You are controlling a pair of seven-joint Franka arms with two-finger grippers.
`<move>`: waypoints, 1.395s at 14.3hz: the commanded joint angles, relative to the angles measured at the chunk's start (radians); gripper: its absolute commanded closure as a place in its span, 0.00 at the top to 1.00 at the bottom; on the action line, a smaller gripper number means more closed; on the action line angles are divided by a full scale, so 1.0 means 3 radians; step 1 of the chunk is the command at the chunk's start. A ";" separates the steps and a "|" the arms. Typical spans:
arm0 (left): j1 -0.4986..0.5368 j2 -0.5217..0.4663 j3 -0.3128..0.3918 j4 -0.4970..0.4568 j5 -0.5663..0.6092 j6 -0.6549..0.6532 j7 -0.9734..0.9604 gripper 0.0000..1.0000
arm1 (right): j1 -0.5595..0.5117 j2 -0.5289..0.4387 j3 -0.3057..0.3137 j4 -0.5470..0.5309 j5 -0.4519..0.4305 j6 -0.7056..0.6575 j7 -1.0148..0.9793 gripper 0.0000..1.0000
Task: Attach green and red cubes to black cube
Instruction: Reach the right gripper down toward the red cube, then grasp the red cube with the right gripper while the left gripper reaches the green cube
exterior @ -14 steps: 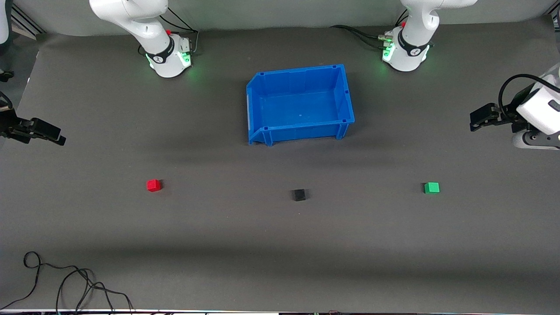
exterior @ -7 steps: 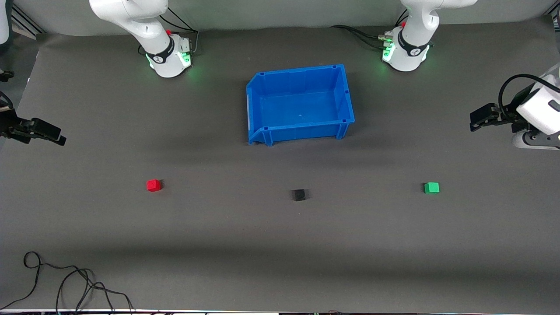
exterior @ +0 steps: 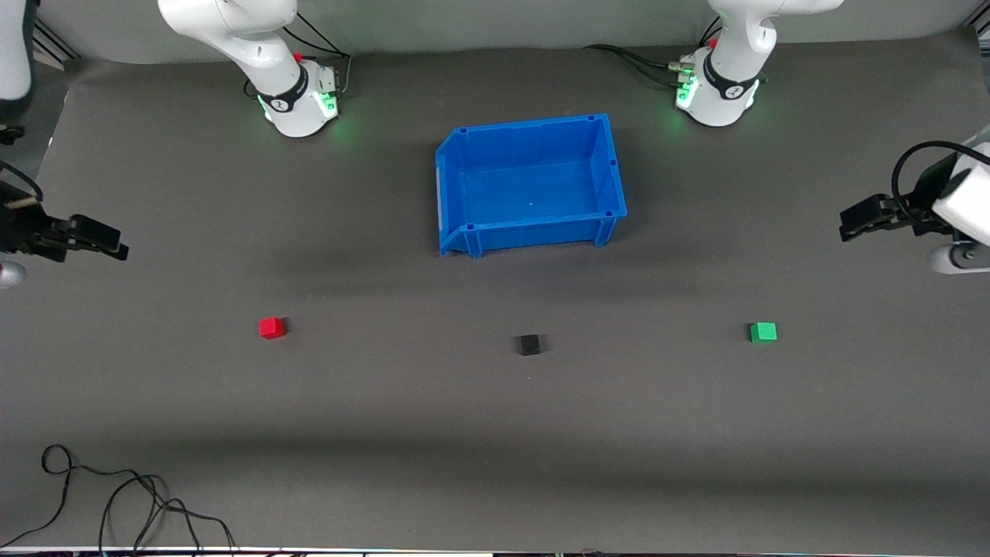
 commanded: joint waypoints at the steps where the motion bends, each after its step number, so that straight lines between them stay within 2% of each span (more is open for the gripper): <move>1: 0.0106 0.0051 -0.0007 0.0107 -0.0028 -0.0026 -0.0550 1.00 | 0.0075 0.0191 -0.0005 -0.0037 0.0068 0.0172 -0.0105 1.00; 4: 0.0218 0.0061 -0.0007 0.0097 -0.0165 -0.0026 -0.0968 1.00 | 0.0208 0.0263 -0.0005 -0.0363 0.0063 0.0671 -0.0094 1.00; 8: 0.0300 0.0092 -0.0007 0.0102 -0.0411 0.0005 -0.2159 1.00 | 0.0245 0.0360 -0.0005 -0.0946 0.0068 0.1485 -0.0100 1.00; 10: 0.0316 0.0128 -0.0007 0.0107 -0.0447 0.0005 -0.2558 1.00 | 0.0255 0.0508 0.0000 -0.1049 0.0068 0.1634 -0.0100 1.00; 14: 0.0571 0.0209 -0.0007 0.0082 -0.0845 0.0056 -0.3449 1.00 | 0.0321 0.0820 0.0000 -0.1132 0.0068 0.1926 -0.0094 1.00; 17: 0.0663 0.0337 -0.0007 0.0056 -0.0952 0.0081 -0.3741 1.00 | 0.0316 0.1101 0.0005 -0.1137 0.0073 0.2141 -0.0094 1.00; 20: 0.0837 0.0445 -0.0007 -0.0096 -0.1173 0.0254 -0.3767 1.00 | 0.0316 0.1326 0.0005 -0.1142 0.0236 0.2330 -0.0135 1.00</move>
